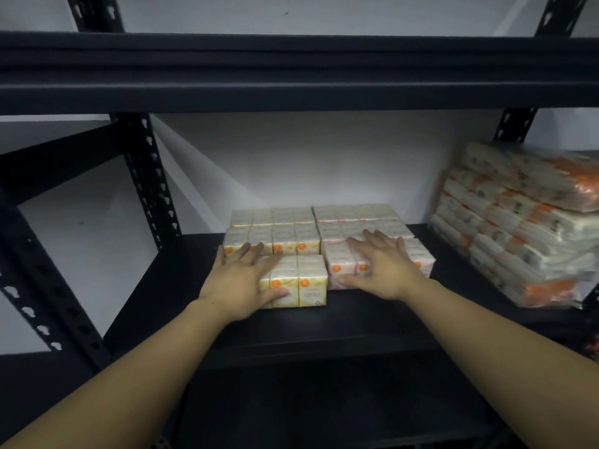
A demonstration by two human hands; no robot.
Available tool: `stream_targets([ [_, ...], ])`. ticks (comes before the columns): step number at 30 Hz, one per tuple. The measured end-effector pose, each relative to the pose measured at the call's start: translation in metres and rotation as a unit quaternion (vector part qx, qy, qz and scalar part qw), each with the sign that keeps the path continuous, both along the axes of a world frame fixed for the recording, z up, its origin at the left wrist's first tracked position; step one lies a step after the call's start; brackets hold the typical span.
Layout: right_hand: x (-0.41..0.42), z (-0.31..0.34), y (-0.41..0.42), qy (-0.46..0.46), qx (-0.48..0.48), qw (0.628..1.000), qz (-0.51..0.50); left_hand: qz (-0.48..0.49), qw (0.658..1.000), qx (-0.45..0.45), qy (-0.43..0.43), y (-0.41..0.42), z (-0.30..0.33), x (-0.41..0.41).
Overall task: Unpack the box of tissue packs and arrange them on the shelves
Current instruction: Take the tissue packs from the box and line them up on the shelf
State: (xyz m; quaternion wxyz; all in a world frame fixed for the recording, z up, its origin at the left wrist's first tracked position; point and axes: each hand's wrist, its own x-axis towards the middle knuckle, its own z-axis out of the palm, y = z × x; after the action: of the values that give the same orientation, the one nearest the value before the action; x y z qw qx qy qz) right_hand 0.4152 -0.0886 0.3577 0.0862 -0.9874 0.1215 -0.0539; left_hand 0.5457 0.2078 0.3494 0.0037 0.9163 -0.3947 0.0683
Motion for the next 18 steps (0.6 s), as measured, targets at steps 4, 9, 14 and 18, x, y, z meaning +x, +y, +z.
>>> stream_targets([
  [4, 0.004, -0.005, -0.01, 0.015, -0.022, 1.0, 0.01, 0.007, 1.0, 0.005, 0.001, -0.009, 0.001, 0.014],
  [9, 0.006, -0.012, -0.017, -0.001, -0.038, 0.999, 0.02, 0.021, 1.0, 0.008, 0.007, -0.016, -0.001, 0.023],
  [14, 0.008, -0.018, -0.022, -0.013, -0.056, 0.998, 0.029, 0.017, 1.0, 0.006, -0.001, -0.023, -0.006, 0.032],
  [18, 0.01, -0.022, -0.023, -0.014, -0.07, 0.997, 0.034, 0.006, 1.0, 0.005, -0.007, -0.023, -0.007, 0.036],
])
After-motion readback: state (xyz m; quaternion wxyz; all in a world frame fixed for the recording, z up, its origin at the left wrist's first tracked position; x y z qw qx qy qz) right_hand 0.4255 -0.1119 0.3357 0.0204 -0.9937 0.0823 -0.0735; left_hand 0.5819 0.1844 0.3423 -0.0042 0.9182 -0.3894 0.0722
